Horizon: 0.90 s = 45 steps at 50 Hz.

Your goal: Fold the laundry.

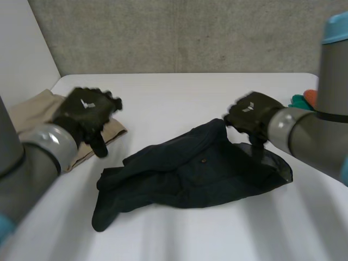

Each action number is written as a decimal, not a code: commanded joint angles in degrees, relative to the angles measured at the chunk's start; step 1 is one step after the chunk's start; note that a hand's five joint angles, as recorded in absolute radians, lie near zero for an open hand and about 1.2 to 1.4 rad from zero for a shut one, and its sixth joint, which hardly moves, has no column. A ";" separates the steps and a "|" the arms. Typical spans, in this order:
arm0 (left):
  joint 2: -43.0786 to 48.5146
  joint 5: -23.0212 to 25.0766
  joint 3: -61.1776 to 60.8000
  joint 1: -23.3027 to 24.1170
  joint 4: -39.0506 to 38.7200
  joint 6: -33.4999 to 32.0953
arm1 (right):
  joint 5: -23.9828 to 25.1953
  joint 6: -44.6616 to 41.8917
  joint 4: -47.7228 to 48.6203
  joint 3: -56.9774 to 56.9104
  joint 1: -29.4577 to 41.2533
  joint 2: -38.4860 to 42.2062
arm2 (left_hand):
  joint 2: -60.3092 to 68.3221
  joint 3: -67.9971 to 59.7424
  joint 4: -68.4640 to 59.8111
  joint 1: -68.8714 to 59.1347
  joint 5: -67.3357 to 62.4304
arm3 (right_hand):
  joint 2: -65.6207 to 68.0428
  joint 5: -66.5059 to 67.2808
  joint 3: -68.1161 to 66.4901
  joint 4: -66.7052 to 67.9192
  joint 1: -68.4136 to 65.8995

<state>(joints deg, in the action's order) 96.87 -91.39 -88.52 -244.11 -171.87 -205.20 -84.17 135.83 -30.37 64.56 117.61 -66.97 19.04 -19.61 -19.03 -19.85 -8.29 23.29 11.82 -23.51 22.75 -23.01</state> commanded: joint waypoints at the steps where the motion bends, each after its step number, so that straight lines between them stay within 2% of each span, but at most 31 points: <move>1: 9.99 3.85 7.13 -5.85 2.32 0.24 | 5.68 -0.57 6.63 -9.01 2.71 12.20 | -0.59 1.16 0.58 1.39 -0.17 | -6.89 -5.42 7.12 -6.35 6.61; 9: 20.71 4.82 8.10 -6.03 4.26 0.24 | 7.97 -1.44 8.22 -21.04 2.36 27.84 | -1.43 2.00 1.42 2.24 0.68 | -6.73 -5.25 6.95 -6.19 6.45; 16: 25.47 6.75 8.63 -4.80 1.71 0.32 | 8.41 -4.52 9.10 -26.15 1.75 34.97 | 0.75 -0.18 -0.76 0.06 -1.50 | -3.04 -1.57 3.26 -2.50 2.76; 20: 28.46 7.46 10.56 -3.48 0.66 0.24 | 8.85 -6.28 11.73 -28.96 1.31 37.44 | 12.65 -12.09 -12.66 -11.85 -13.41 | 23.30 24.77 -23.08 23.84 -23.58; 22: 30.13 7.63 12.84 -2.60 0.83 0.41 | 9.29 -6.19 13.58 -30.46 0.96 38.06 | 34.48 -33.91 -34.49 -33.67 -35.23 | 54.37 55.84 -54.15 54.91 -54.65; 23: 30.66 7.63 13.54 -2.25 0.92 0.41 | 9.46 -6.02 14.19 -30.90 0.78 38.14 | 44.56 -43.99 -44.57 -43.75 -45.31 | 56.69 58.16 -56.47 57.23 -56.97; 24: 31.62 7.89 15.29 -1.73 1.18 0.41 | 9.64 -5.76 14.81 -31.25 0.61 38.14 | 60.79 -60.22 -60.80 -59.99 -61.55 | 56.71 58.18 -56.49 57.25 -56.99; 31: 33.21 6.23 27.33 0.21 3.03 0.24 | 9.03 -4.26 22.01 -33.80 -0.45 36.21 | 60.96 -60.39 -60.97 -60.15 -61.71 | 56.71 58.18 -56.49 57.25 -56.99; 35: 29.97 2.02 38.23 -0.31 1.19 0.85 | 5.87 -4.44 29.91 -37.57 -1.15 34.37 | 60.96 -60.39 -60.97 -60.15 -61.71 | 56.71 58.18 -56.49 57.25 -56.99; 40: 24.70 -3.17 50.96 -1.54 -10.56 3.22 | 2.17 -4.35 39.84 -48.53 -2.73 32.61 | 60.96 -60.39 -60.97 -60.15 -61.71 | 56.71 58.18 -56.49 57.25 -56.99; 45: 20.74 -2.04 54.95 -1.55 -18.41 5.24 | 2.17 -2.51 40.56 -55.86 -3.00 30.41 | 60.96 -60.39 -60.97 -60.15 -61.71 | 56.71 58.18 -56.49 57.25 -56.99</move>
<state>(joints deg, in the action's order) 122.19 -93.40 -38.99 -245.30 -180.81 -202.23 -81.29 131.70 7.85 17.31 115.14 -34.37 68.47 -68.03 -68.45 -66.81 -56.56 67.17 57.67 -68.19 68.53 -64.23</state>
